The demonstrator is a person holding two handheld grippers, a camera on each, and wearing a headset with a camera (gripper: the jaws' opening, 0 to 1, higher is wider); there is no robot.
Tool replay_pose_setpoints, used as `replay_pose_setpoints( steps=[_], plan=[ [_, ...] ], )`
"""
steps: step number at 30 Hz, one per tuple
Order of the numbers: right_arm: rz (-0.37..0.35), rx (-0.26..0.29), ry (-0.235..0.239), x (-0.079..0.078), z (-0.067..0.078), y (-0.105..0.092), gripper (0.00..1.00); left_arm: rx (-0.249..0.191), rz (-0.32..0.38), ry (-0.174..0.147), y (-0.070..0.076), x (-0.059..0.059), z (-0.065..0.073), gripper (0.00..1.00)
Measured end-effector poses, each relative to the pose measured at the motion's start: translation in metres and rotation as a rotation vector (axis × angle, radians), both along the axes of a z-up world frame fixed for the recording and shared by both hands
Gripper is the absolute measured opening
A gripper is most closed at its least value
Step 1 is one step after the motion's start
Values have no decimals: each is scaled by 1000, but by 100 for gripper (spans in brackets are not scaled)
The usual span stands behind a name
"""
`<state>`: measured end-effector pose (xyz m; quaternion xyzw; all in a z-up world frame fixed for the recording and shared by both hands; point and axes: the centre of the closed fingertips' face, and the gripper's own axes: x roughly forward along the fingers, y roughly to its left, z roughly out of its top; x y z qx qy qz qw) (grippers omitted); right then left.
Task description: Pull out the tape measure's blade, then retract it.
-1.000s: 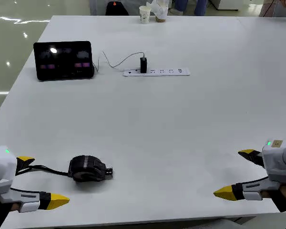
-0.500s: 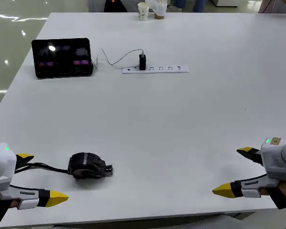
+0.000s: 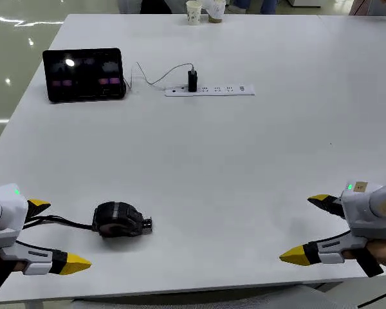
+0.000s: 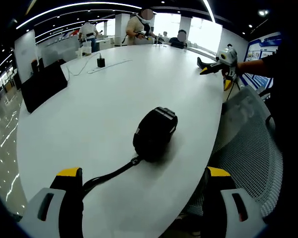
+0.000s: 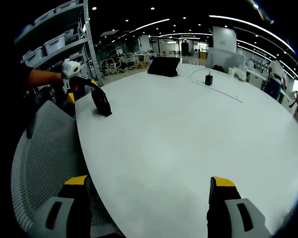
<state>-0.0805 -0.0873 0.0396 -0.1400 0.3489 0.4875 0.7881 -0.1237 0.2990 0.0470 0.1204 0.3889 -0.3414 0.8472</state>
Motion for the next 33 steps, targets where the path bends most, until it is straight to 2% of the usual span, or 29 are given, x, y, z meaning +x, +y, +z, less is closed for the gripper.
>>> replay_pose_setpoints(
  steps=[3,10,12,22,33],
  plan=[
    [22,-1,-5,1,0,7,99,8,-30,4,-4,1,0,99],
    [90,-13,-18,3,2,23,99,-3,-71,-14,-11,8,3,99],
    [118,-10,-42,5,4,31,99,4,-89,-9,-14,8,2,99],
    [214,-18,-62,7,5,62,99,35,-165,-19,-21,17,3,99],
    [294,-23,-49,3,6,97,99,62,-255,6,-36,19,5,99]
  ],
)
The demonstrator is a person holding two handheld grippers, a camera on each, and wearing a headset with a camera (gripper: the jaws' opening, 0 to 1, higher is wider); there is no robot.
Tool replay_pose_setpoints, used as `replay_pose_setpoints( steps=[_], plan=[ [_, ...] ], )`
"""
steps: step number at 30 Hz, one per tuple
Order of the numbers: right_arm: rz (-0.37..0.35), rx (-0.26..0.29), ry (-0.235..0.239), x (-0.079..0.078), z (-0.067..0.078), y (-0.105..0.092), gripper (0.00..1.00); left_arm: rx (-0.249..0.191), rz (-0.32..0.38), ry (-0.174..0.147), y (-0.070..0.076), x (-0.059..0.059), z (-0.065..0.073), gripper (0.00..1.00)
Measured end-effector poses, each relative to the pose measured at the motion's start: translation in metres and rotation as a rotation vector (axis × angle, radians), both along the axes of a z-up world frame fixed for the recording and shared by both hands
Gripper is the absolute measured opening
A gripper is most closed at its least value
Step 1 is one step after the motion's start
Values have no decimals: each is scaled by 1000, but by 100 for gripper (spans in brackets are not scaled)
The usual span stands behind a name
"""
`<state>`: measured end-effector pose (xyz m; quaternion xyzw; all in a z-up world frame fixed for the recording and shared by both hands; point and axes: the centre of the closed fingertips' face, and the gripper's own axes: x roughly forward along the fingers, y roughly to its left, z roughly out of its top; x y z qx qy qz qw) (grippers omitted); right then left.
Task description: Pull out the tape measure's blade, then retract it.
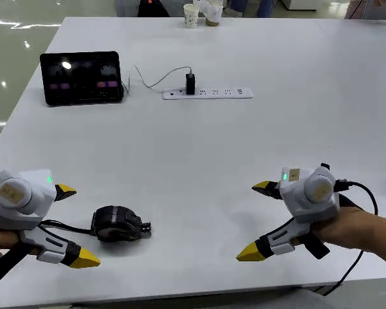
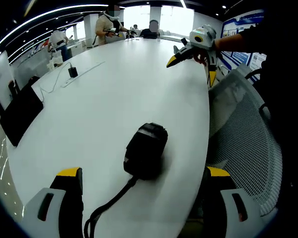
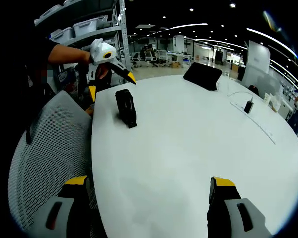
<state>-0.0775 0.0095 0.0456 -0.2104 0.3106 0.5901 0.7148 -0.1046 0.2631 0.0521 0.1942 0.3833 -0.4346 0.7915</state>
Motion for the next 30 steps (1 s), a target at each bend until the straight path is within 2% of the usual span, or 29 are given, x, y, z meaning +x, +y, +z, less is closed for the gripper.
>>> replay_pose_setpoints(
  steps=[11,18,24,30],
  plan=[
    [55,-5,6,-5,-4,23,99,62,-69,9,-4,6,-2,99],
    [63,1,9,-3,-3,34,99,72,-91,-6,-10,14,2,99],
    [78,5,7,-3,-1,43,99,106,-150,0,-15,16,-1,99],
    [93,10,10,-4,-2,55,99,121,-190,1,-22,18,-1,96]
  ],
)
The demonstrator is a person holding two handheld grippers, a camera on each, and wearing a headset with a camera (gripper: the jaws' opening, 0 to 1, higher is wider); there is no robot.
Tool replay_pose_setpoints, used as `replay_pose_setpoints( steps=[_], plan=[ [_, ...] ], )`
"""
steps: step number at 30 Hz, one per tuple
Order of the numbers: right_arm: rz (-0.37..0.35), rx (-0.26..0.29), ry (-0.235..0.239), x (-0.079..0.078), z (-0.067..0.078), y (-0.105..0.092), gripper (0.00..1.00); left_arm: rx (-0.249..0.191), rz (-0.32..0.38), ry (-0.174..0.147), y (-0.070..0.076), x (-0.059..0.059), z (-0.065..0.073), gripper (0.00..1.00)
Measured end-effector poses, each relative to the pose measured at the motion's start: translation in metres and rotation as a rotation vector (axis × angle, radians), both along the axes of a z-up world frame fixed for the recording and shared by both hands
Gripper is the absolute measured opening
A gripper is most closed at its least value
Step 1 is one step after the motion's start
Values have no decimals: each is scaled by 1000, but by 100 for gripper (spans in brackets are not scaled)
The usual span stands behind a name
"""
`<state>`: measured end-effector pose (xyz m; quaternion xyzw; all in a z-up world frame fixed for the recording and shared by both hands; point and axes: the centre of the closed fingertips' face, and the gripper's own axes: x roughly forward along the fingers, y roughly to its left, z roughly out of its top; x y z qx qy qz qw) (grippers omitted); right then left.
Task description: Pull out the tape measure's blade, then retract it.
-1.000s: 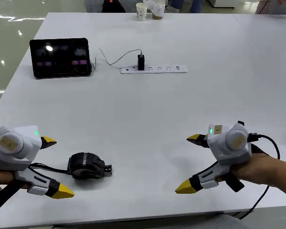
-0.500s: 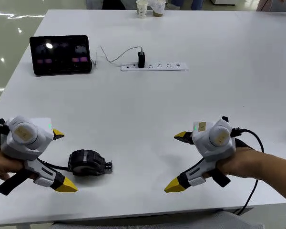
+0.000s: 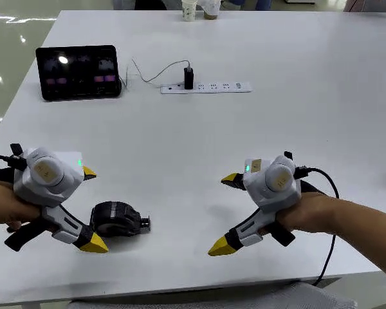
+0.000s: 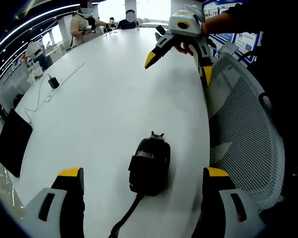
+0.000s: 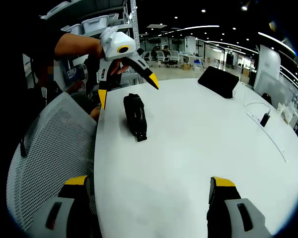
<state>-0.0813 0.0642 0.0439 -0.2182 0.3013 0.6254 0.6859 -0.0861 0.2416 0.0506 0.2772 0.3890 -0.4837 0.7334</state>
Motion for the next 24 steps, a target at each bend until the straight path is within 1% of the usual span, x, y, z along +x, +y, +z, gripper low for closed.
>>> replay_pose_setpoints(
  steps=[2,3,4,9,12,15,17,20,24],
  plan=[
    [7,2,-1,-1,1,3,99,12,-17,-1,-1,0,-2,94],
    [12,1,-1,-2,1,5,99,31,-46,-13,-1,0,-3,92],
    [14,1,0,-2,1,5,99,35,-50,-16,-2,0,-3,91],
    [18,-3,5,-2,-2,9,99,42,-73,1,-7,-2,-6,85],
    [25,-4,7,-3,-3,11,99,36,-73,12,-11,-3,-6,83],
    [27,-6,9,-5,-4,12,99,41,-83,15,-13,-5,-9,81],
    [26,-6,8,-5,-4,12,99,43,-91,13,-15,-5,-10,79],
    [25,-4,8,-6,-4,13,99,59,-103,-4,-14,-2,-12,77],
    [26,-4,9,-7,-4,14,99,61,-122,-7,-15,-1,-13,71]
  ],
)
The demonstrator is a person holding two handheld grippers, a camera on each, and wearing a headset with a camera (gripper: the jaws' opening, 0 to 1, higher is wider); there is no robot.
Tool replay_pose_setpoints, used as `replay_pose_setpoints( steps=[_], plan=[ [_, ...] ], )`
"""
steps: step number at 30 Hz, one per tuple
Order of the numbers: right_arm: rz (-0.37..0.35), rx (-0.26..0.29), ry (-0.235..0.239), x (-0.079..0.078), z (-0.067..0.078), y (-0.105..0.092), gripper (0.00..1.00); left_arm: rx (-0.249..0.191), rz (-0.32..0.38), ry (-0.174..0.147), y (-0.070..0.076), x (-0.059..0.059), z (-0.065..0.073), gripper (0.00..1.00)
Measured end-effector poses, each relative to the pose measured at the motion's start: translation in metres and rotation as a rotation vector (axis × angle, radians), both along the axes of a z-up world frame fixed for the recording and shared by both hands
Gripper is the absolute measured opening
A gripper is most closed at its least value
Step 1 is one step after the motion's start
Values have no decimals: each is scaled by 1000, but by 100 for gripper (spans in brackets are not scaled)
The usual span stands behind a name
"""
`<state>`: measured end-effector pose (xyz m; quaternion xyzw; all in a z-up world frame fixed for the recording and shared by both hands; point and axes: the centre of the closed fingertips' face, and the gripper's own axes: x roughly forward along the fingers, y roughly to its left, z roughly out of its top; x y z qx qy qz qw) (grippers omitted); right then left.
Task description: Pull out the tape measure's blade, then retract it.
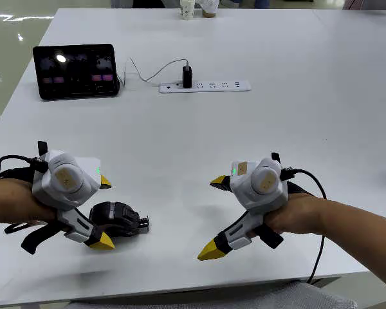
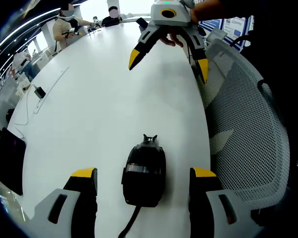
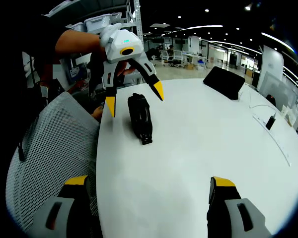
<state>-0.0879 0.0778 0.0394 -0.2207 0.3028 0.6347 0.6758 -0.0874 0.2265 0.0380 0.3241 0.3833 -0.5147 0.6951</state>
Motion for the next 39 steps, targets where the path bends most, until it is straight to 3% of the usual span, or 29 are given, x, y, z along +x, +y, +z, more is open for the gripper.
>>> replay_pose_setpoints(
  steps=[9,13,16,17,27,39],
  plan=[
    [5,3,-2,1,1,3,99,50,-42,-23,0,-1,-7,52],
    [7,6,-3,1,1,5,99,49,-49,-28,-3,1,-8,45],
    [8,9,-1,3,0,8,99,62,-56,-51,-4,4,-8,34],
    [11,9,-2,3,0,9,99,61,-54,-43,-5,3,-9,33],
    [24,14,-8,10,-6,25,99,108,-54,-23,-4,2,-14,30],
    [34,33,-17,16,-15,47,99,83,-32,-22,-4,3,-16,30]
  ],
)
